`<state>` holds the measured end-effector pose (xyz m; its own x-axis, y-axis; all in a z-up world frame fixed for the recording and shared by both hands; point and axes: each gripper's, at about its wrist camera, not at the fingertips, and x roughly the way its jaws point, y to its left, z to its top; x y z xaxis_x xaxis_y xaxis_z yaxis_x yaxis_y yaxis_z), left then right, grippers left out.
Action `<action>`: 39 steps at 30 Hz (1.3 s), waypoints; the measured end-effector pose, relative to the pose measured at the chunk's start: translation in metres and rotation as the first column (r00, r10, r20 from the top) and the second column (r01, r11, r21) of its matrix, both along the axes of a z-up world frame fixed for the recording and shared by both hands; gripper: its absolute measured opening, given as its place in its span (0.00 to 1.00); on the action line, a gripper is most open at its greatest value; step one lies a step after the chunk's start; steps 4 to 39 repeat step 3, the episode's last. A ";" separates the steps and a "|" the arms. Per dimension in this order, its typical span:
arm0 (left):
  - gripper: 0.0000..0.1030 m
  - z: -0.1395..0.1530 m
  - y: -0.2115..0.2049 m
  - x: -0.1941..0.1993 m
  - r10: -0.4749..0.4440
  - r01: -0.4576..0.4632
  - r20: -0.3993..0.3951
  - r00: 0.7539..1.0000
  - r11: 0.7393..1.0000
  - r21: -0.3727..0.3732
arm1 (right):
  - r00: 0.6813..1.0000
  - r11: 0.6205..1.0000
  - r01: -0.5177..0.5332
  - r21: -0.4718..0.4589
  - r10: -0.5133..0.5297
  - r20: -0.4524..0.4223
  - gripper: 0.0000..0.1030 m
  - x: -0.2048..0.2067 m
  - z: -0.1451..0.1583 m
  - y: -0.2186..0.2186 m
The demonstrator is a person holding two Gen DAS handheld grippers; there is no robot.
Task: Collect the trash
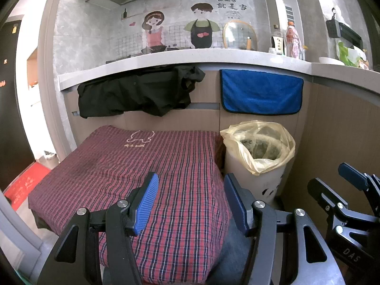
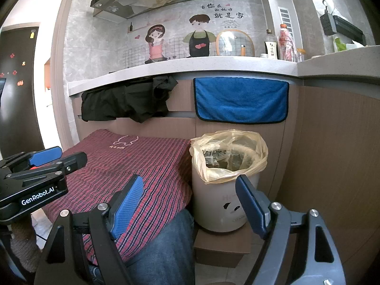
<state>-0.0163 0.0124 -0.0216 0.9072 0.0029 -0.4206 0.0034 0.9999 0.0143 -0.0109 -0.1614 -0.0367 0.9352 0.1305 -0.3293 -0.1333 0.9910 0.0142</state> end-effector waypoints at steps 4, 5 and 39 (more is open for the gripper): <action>0.57 0.000 0.000 -0.001 0.002 -0.002 -0.001 1.000 1.000 -0.003 | 1.000 1.000 0.000 -0.001 0.000 0.001 0.75 0.000 0.000 -0.001; 0.57 0.000 0.000 -0.001 0.002 -0.002 -0.001 1.000 1.000 -0.003 | 1.000 1.000 0.000 -0.001 0.000 0.001 0.75 0.000 0.000 -0.001; 0.57 0.000 0.000 -0.001 0.002 -0.002 -0.001 1.000 1.000 -0.003 | 1.000 1.000 0.000 -0.001 0.000 0.001 0.75 0.000 0.000 -0.001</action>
